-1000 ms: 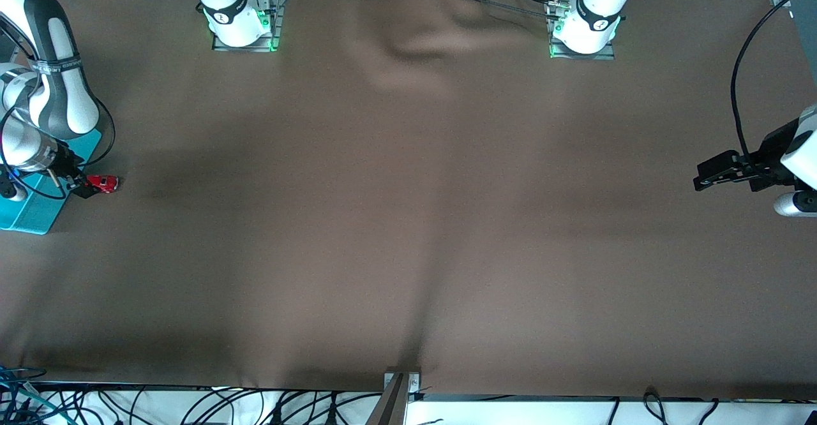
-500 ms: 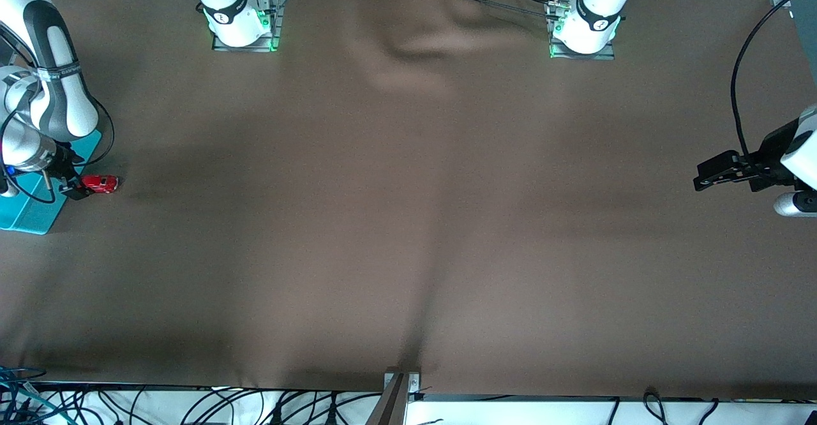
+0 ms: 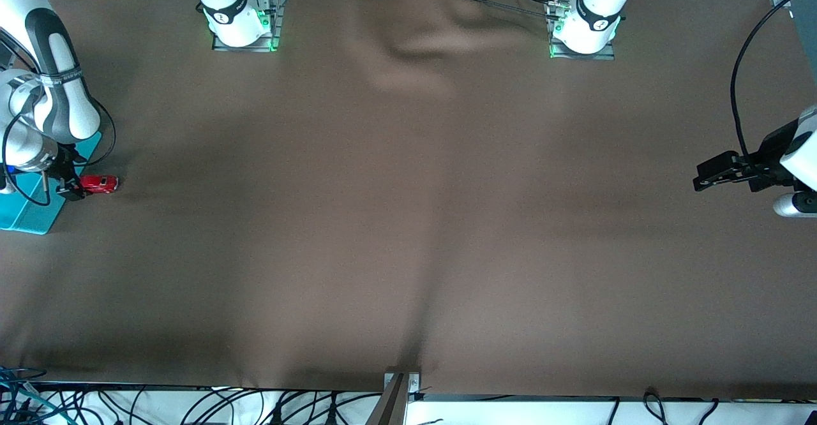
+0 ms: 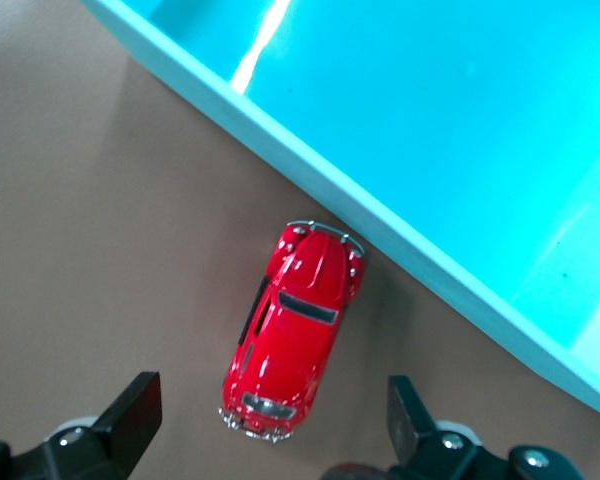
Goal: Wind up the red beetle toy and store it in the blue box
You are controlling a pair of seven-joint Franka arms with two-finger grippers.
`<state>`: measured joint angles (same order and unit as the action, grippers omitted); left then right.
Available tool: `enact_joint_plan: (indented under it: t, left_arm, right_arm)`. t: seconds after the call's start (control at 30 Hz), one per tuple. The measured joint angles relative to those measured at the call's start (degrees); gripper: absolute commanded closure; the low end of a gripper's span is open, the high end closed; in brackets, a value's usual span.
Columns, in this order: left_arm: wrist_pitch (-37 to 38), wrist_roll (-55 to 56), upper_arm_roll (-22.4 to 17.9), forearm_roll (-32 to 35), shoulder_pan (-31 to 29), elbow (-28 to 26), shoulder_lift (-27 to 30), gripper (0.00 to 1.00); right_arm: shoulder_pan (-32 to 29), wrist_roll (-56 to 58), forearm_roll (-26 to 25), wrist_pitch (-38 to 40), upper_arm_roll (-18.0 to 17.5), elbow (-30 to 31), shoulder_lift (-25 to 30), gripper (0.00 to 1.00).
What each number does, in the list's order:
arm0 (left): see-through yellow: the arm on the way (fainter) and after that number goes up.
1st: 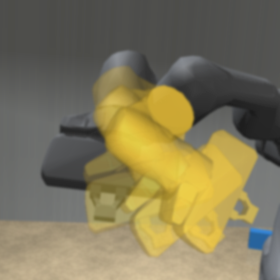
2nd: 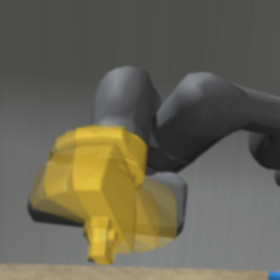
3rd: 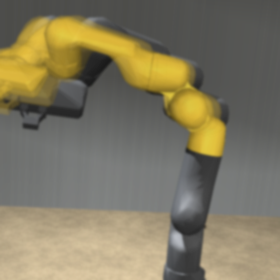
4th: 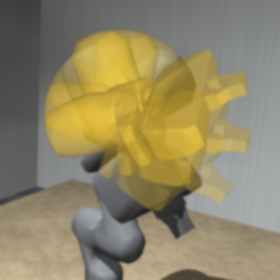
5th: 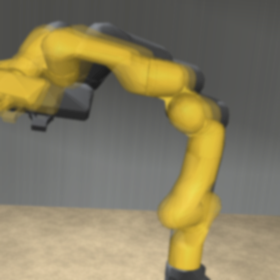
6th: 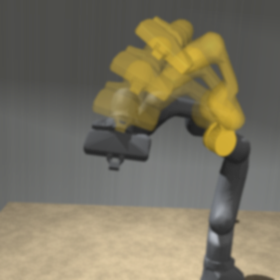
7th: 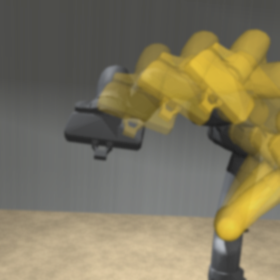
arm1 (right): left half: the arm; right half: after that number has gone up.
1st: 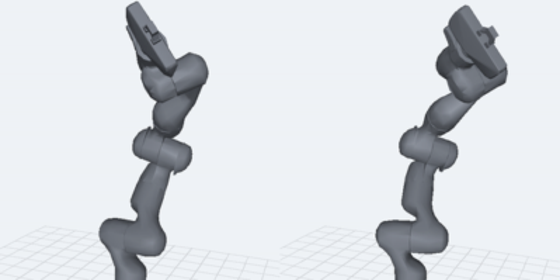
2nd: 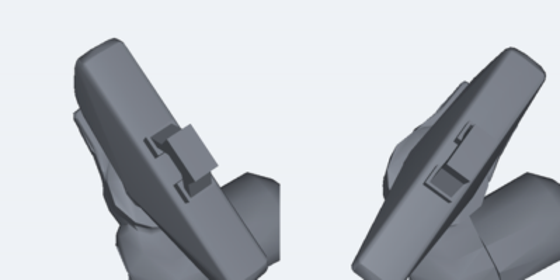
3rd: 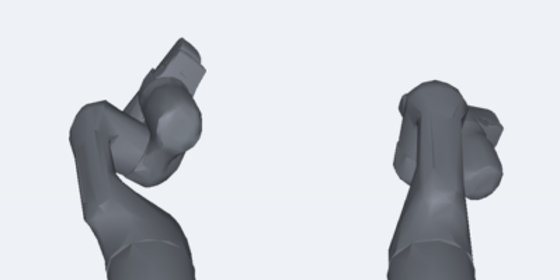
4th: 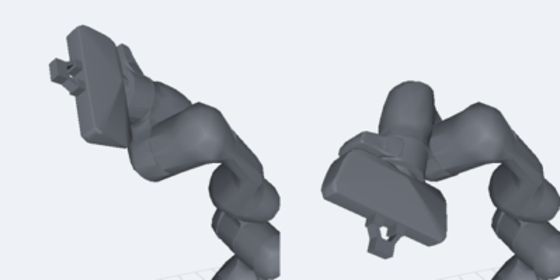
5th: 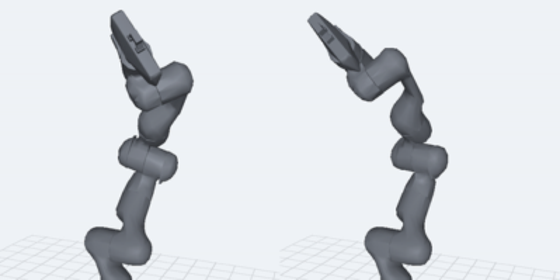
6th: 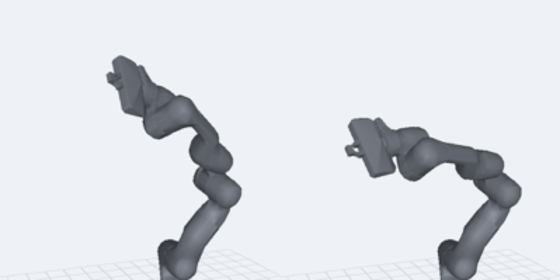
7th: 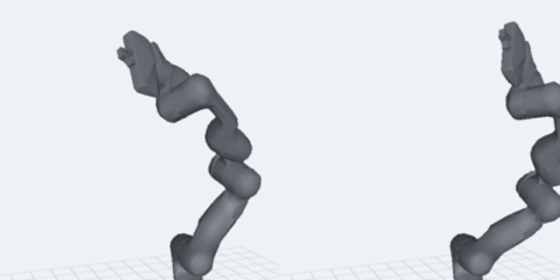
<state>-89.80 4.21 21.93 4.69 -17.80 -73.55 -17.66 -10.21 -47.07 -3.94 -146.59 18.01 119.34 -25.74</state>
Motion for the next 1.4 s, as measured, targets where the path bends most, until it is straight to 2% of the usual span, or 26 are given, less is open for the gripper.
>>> enact_joint_plan:
  t: [0.6,0.63,0.7,0.73,0.83,0.9,0.93,1.4]
  left_arm:
    - [0.0,0.0,0.0,0.0,0.0,0.0,0.0,0.00]
    - [0.0,0.0,0.0,0.0,0.0,0.0,0.0,0.00]
    - [0.0,0.0,0.0,0.0,0.0,0.0,0.0,0.00]
    - [0.0,0.0,0.0,0.0,0.0,0.0,0.0,0.00]
    - [0.0,0.0,0.0,0.0,0.0,0.0,-0.1,0.00]
    - [0.0,0.0,0.0,0.0,0.0,0.0,-0.1,0.00]
    - [0.0,0.0,0.0,0.0,0.0,0.0,-0.1,0.00]
    - [0.0,0.0,0.0,0.0,-0.1,0.0,-0.1,0.00]
  right_arm:
    - [-1.2,-0.6,0.0,-4.0,0.0,0.0,-3.4,0.00]
    - [-1.3,-0.6,0.0,-4.1,0.0,0.0,-3.6,0.04]
    - [-1.4,-0.6,0.0,-4.3,0.0,0.0,-3.8,0.31]
    - [-1.4,-0.6,0.0,-4.4,0.0,0.0,-3.9,0.40]
    - [-1.4,-0.6,0.0,-4.5,0.0,0.0,-4.0,0.82]
    - [-1.4,-0.9,0.1,-4.5,0.0,0.0,-4.0,0.98]
    - [-1.4,-1.3,0.1,-4.5,0.0,0.0,-4.0,1.00]
    - [-1.4,-2.9,0.1,-4.6,-0.7,-0.1,-3.9,1.00]
